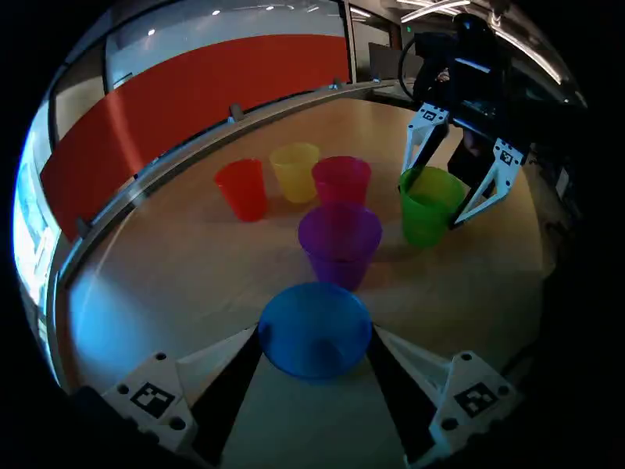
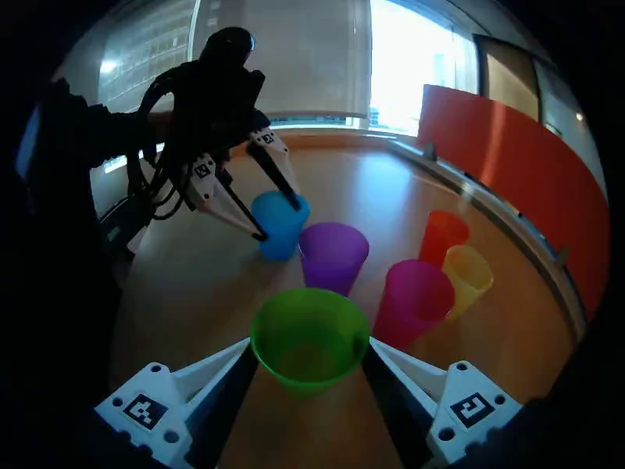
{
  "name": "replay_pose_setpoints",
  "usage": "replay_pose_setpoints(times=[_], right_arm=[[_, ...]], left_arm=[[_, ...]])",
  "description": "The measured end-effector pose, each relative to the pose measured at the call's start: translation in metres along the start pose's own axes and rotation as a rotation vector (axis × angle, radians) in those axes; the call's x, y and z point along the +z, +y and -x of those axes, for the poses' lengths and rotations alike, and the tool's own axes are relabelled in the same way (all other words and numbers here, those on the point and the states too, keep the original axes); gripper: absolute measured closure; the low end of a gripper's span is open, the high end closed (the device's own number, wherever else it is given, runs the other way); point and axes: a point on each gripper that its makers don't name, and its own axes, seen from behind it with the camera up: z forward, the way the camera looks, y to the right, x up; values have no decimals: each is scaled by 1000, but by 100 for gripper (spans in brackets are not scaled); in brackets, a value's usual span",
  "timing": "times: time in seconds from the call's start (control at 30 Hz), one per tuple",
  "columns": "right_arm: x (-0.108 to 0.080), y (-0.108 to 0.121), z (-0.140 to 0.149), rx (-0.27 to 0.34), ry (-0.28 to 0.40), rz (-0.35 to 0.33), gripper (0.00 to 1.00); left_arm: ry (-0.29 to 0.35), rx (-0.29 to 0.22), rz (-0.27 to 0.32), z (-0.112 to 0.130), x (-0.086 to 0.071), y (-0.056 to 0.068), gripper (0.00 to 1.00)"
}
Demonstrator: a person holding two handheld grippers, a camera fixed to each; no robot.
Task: Pour water
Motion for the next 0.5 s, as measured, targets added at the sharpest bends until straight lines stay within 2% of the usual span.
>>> replay_pose_setpoints(times=[0.5], right_arm=[[9,-3,12,-11,-13,1,10]], left_arm=[[-13,-16,-3,13,-3,0,11]])
